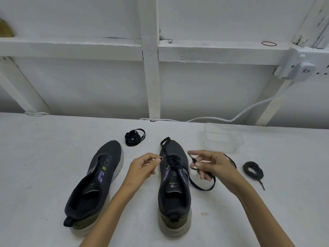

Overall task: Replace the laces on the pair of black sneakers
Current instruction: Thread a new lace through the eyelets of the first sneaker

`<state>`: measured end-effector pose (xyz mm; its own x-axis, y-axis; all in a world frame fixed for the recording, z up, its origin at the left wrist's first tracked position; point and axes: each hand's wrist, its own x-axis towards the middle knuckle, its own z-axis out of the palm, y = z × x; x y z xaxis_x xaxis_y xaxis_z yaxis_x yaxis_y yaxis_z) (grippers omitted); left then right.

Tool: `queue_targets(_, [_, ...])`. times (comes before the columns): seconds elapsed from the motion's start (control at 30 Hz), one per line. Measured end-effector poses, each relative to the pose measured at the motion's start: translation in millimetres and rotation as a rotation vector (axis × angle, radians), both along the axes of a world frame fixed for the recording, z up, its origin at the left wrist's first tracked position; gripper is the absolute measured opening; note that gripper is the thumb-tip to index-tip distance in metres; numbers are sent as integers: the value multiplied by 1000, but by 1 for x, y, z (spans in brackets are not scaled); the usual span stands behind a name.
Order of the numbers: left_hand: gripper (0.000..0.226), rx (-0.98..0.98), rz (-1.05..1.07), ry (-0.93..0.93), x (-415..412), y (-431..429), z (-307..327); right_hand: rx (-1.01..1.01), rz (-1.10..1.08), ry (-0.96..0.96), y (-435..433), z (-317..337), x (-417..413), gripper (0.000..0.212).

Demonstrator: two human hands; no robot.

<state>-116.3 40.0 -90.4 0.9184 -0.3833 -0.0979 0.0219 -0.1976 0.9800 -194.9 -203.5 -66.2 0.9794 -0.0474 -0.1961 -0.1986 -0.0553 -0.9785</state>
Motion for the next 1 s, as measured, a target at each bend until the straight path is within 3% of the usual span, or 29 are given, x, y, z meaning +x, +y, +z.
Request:
queue_targets(0.3, [5,51,-138,-59,-15,-15,10,-174,15,43,14,-18,-4,7])
queue_targets(0.5, [13,505,-145,-239,-15,-24,13,-376,20,12,20,-18,-1,12])
queue_targets(0.63, [8,648,-185,-285,-19,-32,18,-621,63,-65,26,-8,0,12])
queue_targets(0.83, [14,572,-161,-331,-24,-36,12,-1118,220,-139,42,8,5,14])
queue_targets(0.93, [14,569,-138,-346,-25,-35,10,-1088,219,-88,46,6,9,12])
queue_targets(1.0, [14,581,-128,-356,-26,-35,10,-900,184,-38,42,3,10,11])
